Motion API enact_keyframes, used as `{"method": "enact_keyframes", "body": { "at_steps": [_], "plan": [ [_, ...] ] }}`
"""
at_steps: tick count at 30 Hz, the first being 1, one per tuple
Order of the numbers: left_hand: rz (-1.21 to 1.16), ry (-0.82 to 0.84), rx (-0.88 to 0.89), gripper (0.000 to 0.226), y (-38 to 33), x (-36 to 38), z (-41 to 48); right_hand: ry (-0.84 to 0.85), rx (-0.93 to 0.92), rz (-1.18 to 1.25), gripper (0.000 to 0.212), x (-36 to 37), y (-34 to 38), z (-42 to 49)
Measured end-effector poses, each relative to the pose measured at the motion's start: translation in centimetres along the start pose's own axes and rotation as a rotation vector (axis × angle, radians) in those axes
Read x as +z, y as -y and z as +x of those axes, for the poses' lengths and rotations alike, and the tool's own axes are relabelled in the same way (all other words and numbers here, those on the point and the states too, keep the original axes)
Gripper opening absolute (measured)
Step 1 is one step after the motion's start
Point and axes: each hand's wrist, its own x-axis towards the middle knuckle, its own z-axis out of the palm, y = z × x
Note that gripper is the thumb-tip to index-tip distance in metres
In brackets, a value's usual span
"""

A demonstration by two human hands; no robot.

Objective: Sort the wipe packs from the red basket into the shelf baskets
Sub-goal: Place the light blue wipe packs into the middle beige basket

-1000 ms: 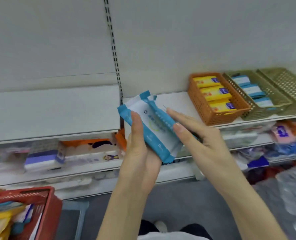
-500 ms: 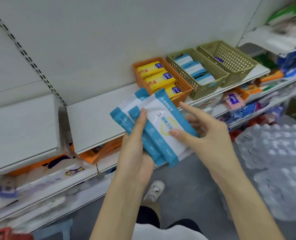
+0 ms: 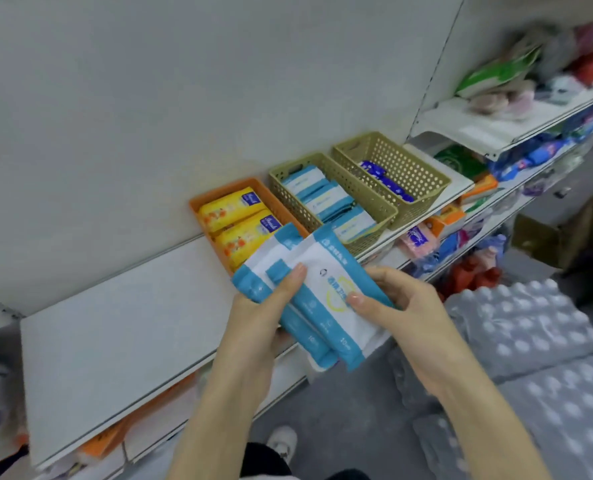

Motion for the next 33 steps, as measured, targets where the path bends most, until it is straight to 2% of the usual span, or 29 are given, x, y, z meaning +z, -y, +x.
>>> {"method": "enact_keyframes", "body": {
  "at_steps": [3, 7, 11, 13, 17, 23, 26, 29, 33],
  "plan": [
    [0.082, -0.029, 0.010, 0.043, 0.5, 0.4, 3.7, -0.089, 0.060, 0.025, 0.027, -1.9, -0.6, 2.8],
    [0.017, -0.130, 0.031, 0.037, 2.9, 3.3, 7.8, -0.224, 0.281, 0.514, 0.038, -3.5, -2.5, 6.1],
    [-0.027, -0.328, 0.045, 0.025, 5.0, 6.7, 11.7, -0.145, 0.323, 0.590, 0.050, -5.5, -3.4, 10.3],
    [-0.044, -0.433, 0.082, 0.013, 5.5, 8.1, 13.8, -0.043, 0.334, 0.554, 0.047, -7.4, -3.7, 13.6],
    [-0.147, -0.598, 0.105, 0.015, 6.6, 10.4, 16.3, 0.180, 0.395, 0.373, 0.040, -11.1, -4.2, 19.8],
    [-0.251, -0.888, 0.152, 0.011, 7.3, 10.5, 16.7, 0.236, 0.398, 0.194, 0.025, -16.2, -4.3, 28.7],
    [-0.256, -1.029, 0.180, 0.007, 7.6, 9.2, 15.8, 0.272, 0.168, -0.206, 0.024, -16.6, -4.5, 33.1],
    [-0.237, -1.082, 0.175, 0.008, 8.1, 8.6, 15.3, 0.440, -0.070, -0.570, 0.023, -14.9, -5.3, 36.2],
    [-0.252, -1.072, 0.170, 0.011, 8.7, 8.5, 15.9, 0.658, -0.032, -0.713, 0.015, -12.3, -7.3, 38.2]
  ]
}}
